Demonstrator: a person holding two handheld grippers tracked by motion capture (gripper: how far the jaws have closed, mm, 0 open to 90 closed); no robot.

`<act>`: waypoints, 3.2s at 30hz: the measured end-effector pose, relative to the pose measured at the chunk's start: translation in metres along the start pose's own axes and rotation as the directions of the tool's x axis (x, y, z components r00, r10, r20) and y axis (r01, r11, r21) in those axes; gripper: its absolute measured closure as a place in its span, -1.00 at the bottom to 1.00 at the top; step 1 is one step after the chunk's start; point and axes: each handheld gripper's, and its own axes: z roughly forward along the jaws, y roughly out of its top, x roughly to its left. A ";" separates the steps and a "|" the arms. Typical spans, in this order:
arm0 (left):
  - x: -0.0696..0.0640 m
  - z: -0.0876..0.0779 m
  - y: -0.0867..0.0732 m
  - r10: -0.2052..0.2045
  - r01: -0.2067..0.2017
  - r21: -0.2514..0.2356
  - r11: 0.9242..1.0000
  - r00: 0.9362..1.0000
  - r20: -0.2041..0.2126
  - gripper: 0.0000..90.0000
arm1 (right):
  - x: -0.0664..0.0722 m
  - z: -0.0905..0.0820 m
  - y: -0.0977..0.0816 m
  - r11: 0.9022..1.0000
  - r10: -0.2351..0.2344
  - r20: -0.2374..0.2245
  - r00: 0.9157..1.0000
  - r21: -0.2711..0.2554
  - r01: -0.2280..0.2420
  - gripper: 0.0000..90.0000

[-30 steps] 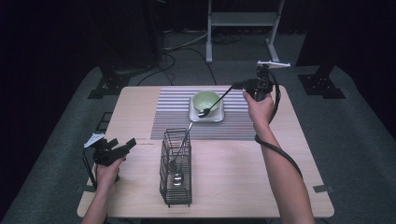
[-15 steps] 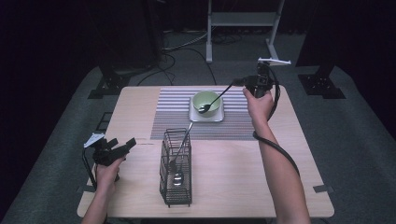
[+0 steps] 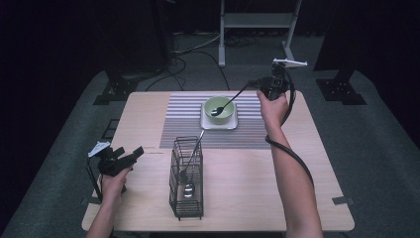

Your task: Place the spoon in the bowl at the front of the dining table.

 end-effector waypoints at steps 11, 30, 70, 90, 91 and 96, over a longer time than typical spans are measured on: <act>0.001 0.000 0.000 -0.002 0.002 0.000 1.000 1.000 -0.001 -1.00 | -0.015 0.004 -0.002 0.999 0.030 0.032 0.999 -0.013 -0.030 0.96; 0.001 -0.001 0.000 -0.004 0.004 -0.004 1.000 1.000 0.000 -1.00 | -0.028 0.009 -0.007 0.998 0.062 0.067 0.996 -0.031 -0.060 0.96; 0.000 0.002 -0.001 -0.004 0.004 0.008 1.000 1.000 -0.003 -1.00 | -0.053 0.027 -0.028 0.996 0.090 0.066 0.994 0.009 -0.091 0.90; -0.001 0.000 -0.002 -0.002 0.002 0.008 1.000 1.000 -0.004 -1.00 | -0.065 0.015 -0.047 0.995 0.088 -0.018 0.996 0.045 -0.087 0.61; -0.001 0.000 -0.003 -0.003 0.003 0.007 1.000 1.000 -0.004 -1.00 | -0.065 0.015 -0.048 0.995 0.092 -0.022 0.995 0.050 -0.091 0.59; -0.001 0.001 -0.003 -0.001 0.001 0.009 1.000 1.000 -0.004 -1.00 | -0.067 0.011 -0.054 0.996 0.072 -0.047 0.996 0.059 -0.069 0.42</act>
